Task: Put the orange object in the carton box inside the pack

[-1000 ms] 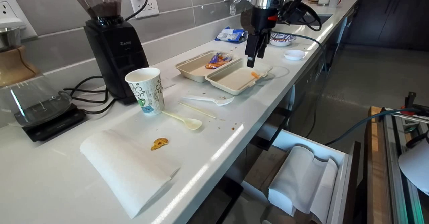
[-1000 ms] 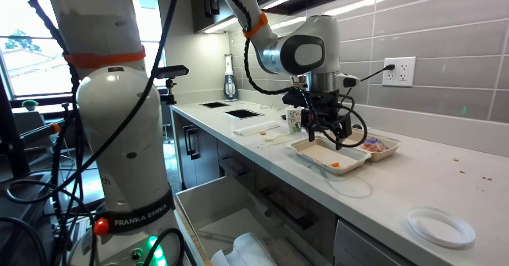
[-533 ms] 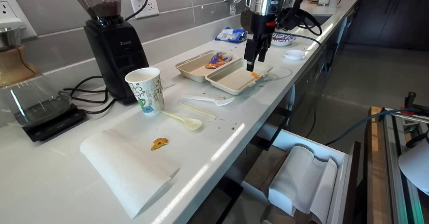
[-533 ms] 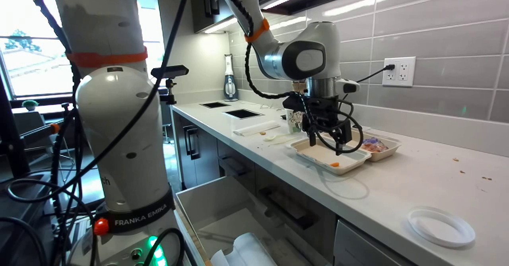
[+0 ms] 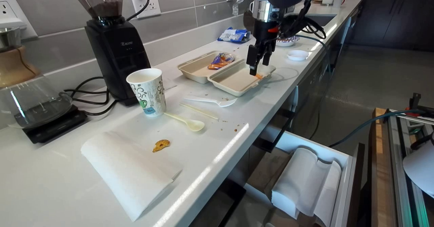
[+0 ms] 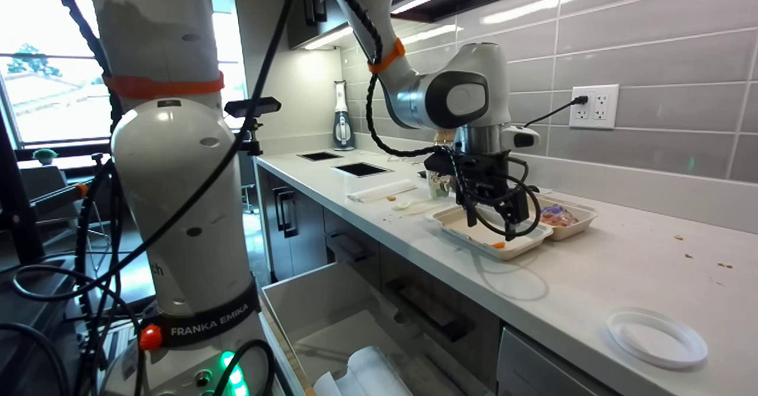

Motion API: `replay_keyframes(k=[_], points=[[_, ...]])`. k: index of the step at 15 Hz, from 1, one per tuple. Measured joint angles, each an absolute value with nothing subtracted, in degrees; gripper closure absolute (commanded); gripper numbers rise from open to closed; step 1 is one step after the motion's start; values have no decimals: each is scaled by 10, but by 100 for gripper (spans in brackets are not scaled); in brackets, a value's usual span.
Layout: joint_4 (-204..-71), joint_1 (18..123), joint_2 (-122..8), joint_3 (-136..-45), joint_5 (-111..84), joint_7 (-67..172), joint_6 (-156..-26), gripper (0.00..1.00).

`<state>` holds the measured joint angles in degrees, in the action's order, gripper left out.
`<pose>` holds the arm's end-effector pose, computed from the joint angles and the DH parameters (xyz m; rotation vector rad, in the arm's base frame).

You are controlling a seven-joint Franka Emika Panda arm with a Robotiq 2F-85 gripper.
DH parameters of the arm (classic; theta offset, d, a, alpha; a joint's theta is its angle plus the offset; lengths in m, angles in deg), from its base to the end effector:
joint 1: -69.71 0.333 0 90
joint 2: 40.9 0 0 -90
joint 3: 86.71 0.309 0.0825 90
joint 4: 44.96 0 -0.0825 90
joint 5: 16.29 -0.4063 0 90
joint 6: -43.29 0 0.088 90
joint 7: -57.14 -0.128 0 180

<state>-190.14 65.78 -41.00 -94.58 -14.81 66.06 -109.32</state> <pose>0.4757 -0.0989 0.2392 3.0990 -0.0435 0.1915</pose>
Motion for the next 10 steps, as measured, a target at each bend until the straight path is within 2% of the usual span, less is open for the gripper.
replay_keyframes(k=[1, 2, 4, 8, 9, 10], points=[[-1900, 657, -413, -946, -147, 657, -1094, 6], [-1898, 657, -415, -946, -146, 652, -1095, 30], [-1893, 657, -419, -946, -146, 647, -1095, 32], [-1884, 657, -427, -945, -145, 642, -1095, 64], [-1882, 657, -429, -945, -145, 641, -1095, 66], [-1880, 657, -432, -945, -145, 640, -1095, 46]])
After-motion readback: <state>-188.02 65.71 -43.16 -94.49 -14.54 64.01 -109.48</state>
